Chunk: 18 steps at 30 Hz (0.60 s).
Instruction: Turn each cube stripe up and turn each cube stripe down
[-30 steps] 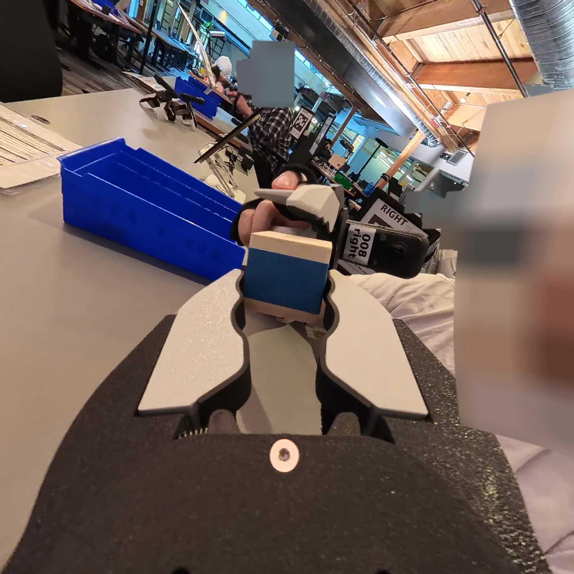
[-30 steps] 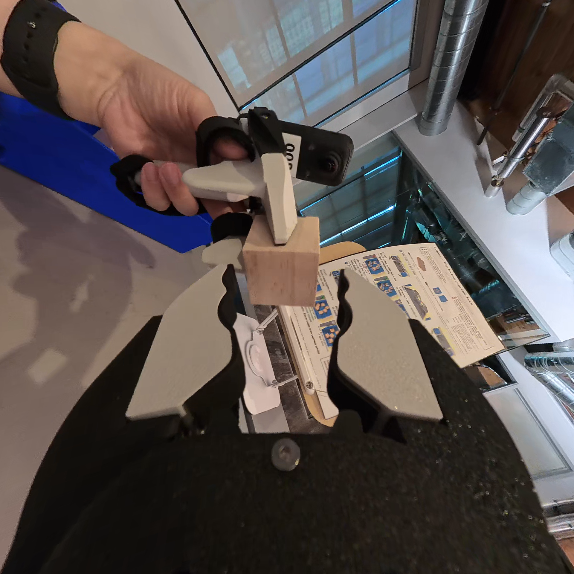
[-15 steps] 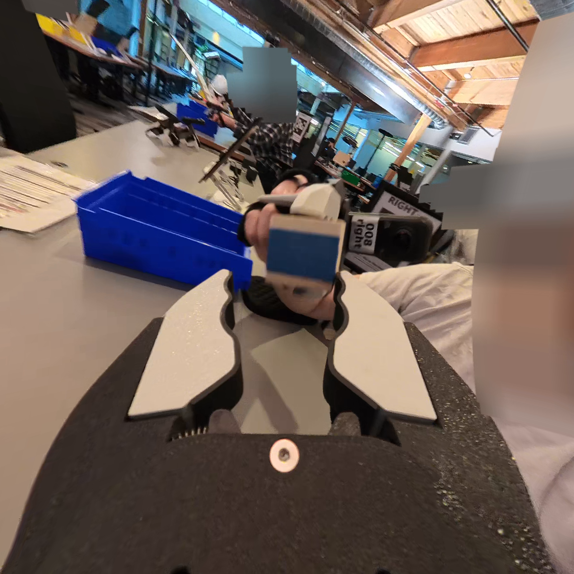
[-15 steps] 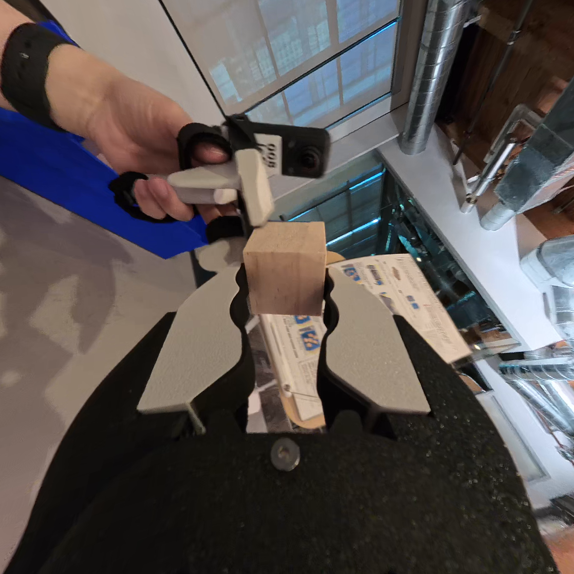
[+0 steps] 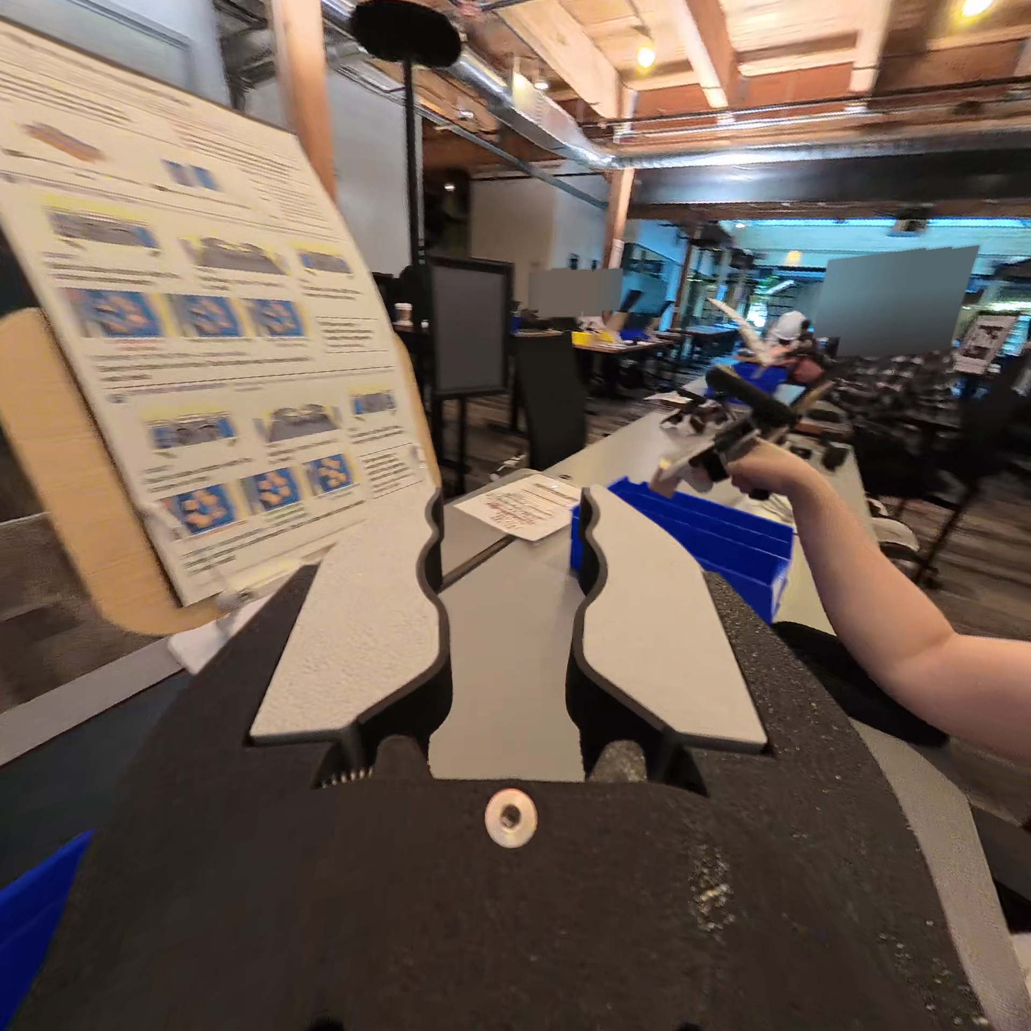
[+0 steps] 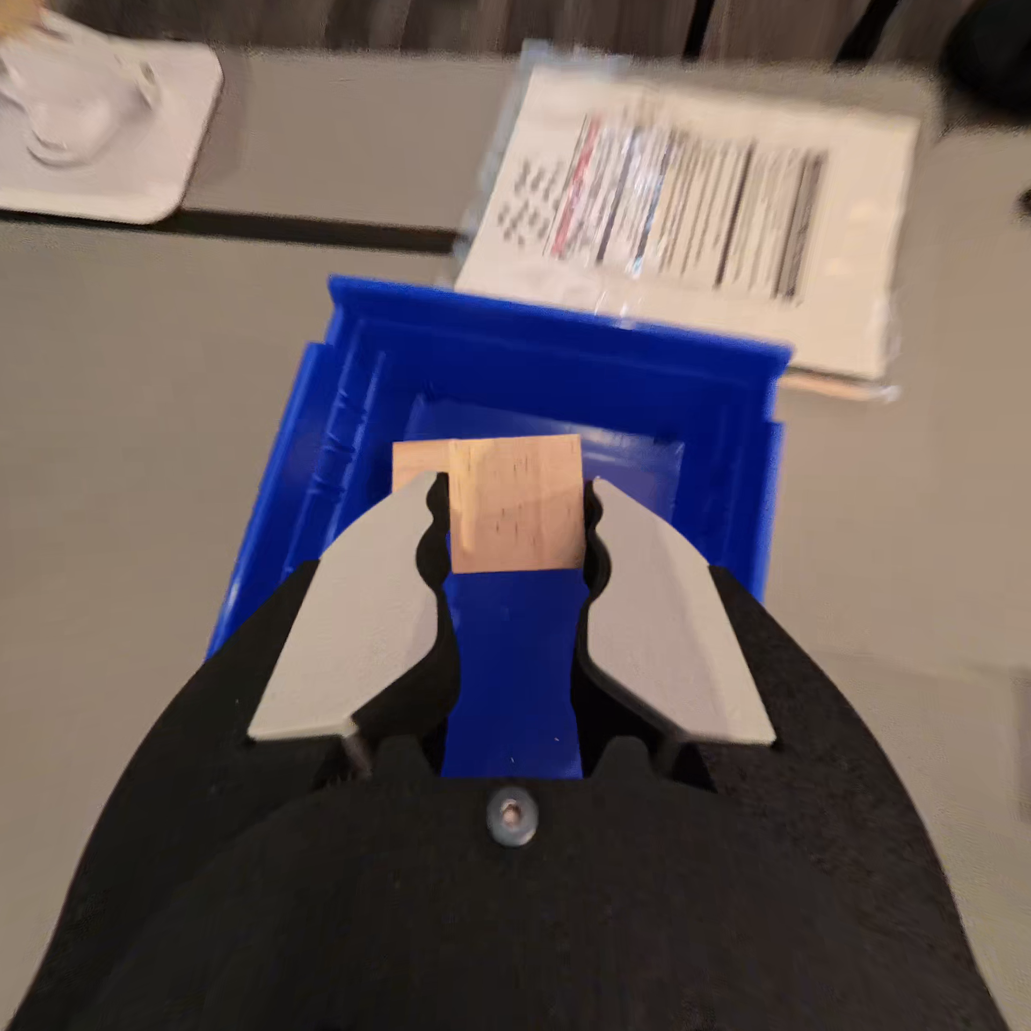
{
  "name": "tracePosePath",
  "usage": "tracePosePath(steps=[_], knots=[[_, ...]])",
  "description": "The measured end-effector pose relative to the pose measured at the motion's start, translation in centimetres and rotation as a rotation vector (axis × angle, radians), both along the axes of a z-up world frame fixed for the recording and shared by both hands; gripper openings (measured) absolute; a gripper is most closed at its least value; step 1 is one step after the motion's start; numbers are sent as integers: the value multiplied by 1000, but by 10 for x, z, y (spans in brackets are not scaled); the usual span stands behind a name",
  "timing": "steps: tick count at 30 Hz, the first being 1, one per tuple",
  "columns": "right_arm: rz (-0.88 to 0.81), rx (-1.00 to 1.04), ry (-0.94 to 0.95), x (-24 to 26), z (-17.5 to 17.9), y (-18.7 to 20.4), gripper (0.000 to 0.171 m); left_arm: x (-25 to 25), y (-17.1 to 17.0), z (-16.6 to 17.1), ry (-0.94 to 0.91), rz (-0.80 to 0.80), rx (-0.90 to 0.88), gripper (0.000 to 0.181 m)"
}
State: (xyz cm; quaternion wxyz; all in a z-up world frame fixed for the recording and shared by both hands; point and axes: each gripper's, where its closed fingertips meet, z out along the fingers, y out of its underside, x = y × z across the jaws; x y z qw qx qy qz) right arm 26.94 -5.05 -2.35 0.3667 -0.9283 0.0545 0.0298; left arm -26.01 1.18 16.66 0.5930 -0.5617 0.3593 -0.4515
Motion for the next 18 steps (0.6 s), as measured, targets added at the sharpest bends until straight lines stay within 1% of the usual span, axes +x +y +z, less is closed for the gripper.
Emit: tracePosePath(steps=[1,3,6,12,18], knots=[[1,-42,41,1,-17,4,46,-10,4,1,9,34,-13,46],[-19,-128,65,4,-44,8,46,-28,13,0,34,118,-32,46],[-45,-197,52,1,-62,15,46,-50,23,1,50,219,-34,45],[-101,-272,23,1,-90,25,45,-52,21,-1,65,217,-43,41],[-119,-324,25,5,-114,28,45,-43,23,-9,128,227,-34,38]])
